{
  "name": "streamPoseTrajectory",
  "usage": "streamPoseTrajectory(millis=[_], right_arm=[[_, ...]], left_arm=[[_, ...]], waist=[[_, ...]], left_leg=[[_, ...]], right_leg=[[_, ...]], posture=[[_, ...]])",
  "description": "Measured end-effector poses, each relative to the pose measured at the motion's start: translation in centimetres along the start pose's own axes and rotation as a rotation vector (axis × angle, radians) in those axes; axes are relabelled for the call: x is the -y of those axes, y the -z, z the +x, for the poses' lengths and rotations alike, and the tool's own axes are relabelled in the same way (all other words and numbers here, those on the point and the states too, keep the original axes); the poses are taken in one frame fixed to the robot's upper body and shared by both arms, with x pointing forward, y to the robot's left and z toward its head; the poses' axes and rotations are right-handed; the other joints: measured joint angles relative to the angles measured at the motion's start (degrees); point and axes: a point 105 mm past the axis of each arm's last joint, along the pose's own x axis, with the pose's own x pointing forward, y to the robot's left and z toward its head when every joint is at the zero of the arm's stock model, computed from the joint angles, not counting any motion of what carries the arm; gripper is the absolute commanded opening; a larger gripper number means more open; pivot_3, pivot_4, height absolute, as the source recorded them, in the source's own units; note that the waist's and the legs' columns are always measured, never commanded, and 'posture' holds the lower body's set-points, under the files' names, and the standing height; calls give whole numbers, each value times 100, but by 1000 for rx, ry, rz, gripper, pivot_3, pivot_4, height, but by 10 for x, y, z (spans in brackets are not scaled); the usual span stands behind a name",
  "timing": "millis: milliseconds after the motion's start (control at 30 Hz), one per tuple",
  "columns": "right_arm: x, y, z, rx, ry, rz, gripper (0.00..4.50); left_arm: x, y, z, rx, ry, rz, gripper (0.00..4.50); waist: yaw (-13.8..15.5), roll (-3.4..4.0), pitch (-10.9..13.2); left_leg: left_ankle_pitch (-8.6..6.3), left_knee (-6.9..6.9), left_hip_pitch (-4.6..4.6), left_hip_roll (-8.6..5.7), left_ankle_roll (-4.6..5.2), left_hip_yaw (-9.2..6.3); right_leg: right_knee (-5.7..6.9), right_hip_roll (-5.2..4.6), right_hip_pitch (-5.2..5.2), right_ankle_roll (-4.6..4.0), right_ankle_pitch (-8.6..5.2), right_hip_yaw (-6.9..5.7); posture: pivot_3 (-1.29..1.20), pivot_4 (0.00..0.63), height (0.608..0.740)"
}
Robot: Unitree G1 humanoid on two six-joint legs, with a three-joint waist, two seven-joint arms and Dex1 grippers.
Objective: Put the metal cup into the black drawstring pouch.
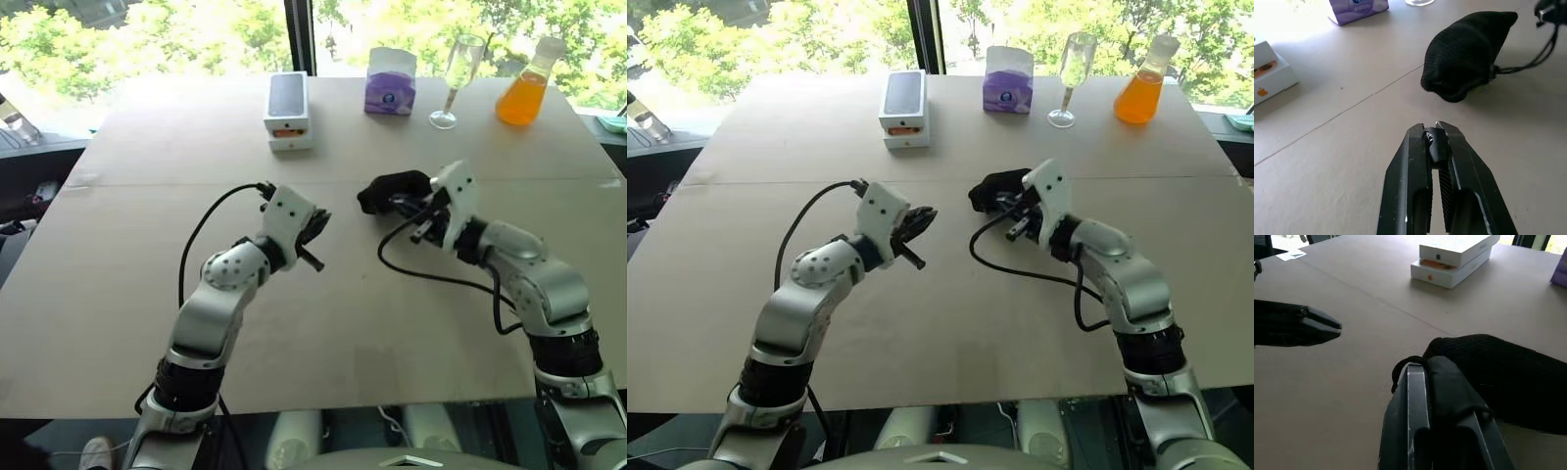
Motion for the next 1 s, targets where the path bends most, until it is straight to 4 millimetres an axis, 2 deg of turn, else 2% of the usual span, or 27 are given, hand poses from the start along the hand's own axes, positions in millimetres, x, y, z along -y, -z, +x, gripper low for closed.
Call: streamPoseTrajectory(millis=[67,133,200,233,267,300,400,433,467,500,600,733,1000], right_arm=[[-7,4,0,-16,-20,-12,0],[-13,12,0,-38,-46,-15,576],[-15,22,-4,-75,-51,-20,1343],[-15,27,-7,-91,-53,-20,1928],[-15,29,-9,-99,-54,-19,2554],[-16,31,-10,-102,-56,-19,2771],[-21,41,-25,-140,-74,-35,4293],[-21,45,-30,-157,-75,-35,4498],[-21,52,-37,-178,-72,-29,4500],[-22,58,-45,-198,-69,-25,4500],[-23,74,-68,-255,-66,-17,4500],[-15,78,-86,-255,-22,-25,4500],[-12,77,-92,-240,-4,-33,4500]], left_arm=[[1,3,-5,2,3,-19,39],[0,10,-10,-2,5,-46,0],[2,19,-16,-13,19,-98,815],[3,23,-20,-15,30,-125,1229],[3,25,-22,-17,38,-140,1831],[4,26,-23,-18,41,-143,2058],[4,29,-31,-16,47,-165,3451],[3,32,-33,-22,42,-174,3794],[2,35,-36,-27,34,-189,4247],[0,37,-39,-26,21,-203,4454],[-7,43,-50,-22,-33,-223,4454],[-7,42,-63,48,-44,-213,4454],[-3,43,-73,90,-44,-179,4454]], waist=[[10,-1,-1],[19,-1,-1],[26,-1,-1],[28,-1,-1],[30,-1,-1],[31,-1,-1],[52,-1,-1],[58,-1,-1],[64,-1,-1],[79,-1,-1],[109,-1,-1],[127,-2,-1],[139,-2,-1]], left_leg=[[0,2,1,0,1,-2],[0,2,2,0,0,-3],[0,2,0,-1,0,-3],[0,2,1,-1,0,-3],[0,2,1,-1,0,-3],[0,2,1,-1,0,-3],[-1,2,1,-1,0,-6],[-1,1,1,-2,0,-5],[-1,1,1,-2,1,-5],[-2,2,0,-2,2,-5],[-3,2,3,0,3,-5],[-15,2,4,0,24,-4],[-17,3,5,0,28,-3]], right_leg=[[0,0,2,0,0,-1],[1,0,2,-1,0,-1],[0,-1,1,-1,0,-2],[0,-1,1,-1,0,-2],[0,-1,1,-1,0,-2],[0,-1,1,-1,0,-2],[-3,-1,3,-1,-1,-4],[-3,-2,3,-1,-1,-3],[-4,-2,3,-1,-1,-3],[-5,-3,3,-1,-1,-3],[-5,-2,3,-1,-2,-2],[-5,-3,3,-8,-6,-1],[-6,-2,4,-19,-13,0]], posture=[[0,150,740],[0,150,740],[0,150,740],[0,150,740],[0,150,740],[0,150,740],[0,150,740],[0,150,740],[0,150,740],[0,150,740],[0,150,740],[0,150,740],[0,150,740]])
